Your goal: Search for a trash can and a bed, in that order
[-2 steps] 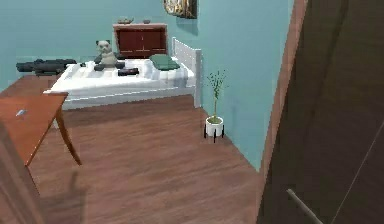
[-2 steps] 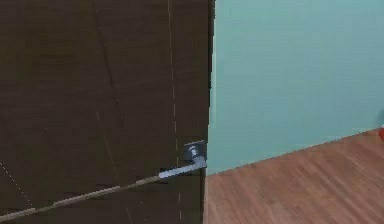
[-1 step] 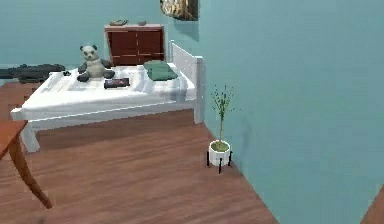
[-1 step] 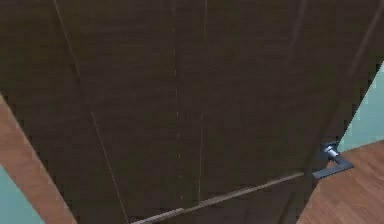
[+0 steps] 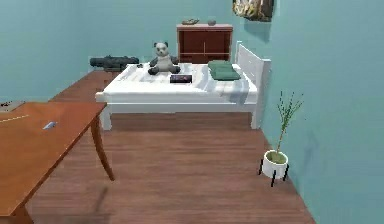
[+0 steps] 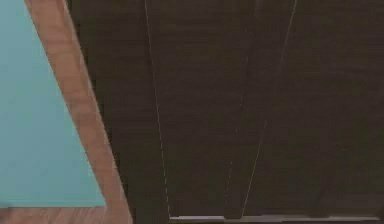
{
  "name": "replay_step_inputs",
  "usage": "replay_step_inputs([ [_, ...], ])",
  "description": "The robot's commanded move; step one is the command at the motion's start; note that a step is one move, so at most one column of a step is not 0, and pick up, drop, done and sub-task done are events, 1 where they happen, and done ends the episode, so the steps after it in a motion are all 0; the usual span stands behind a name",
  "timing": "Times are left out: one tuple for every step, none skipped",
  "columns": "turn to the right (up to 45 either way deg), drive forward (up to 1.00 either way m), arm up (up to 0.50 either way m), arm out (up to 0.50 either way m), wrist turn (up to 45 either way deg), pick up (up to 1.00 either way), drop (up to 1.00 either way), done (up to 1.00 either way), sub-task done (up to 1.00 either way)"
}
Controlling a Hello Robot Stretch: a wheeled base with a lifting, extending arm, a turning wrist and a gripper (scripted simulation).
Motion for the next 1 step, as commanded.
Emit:
replay_step_inputs([
  [0.0,0.30,0.00,0.00,0.0,0.00,0.00,0.00,0.00],
])
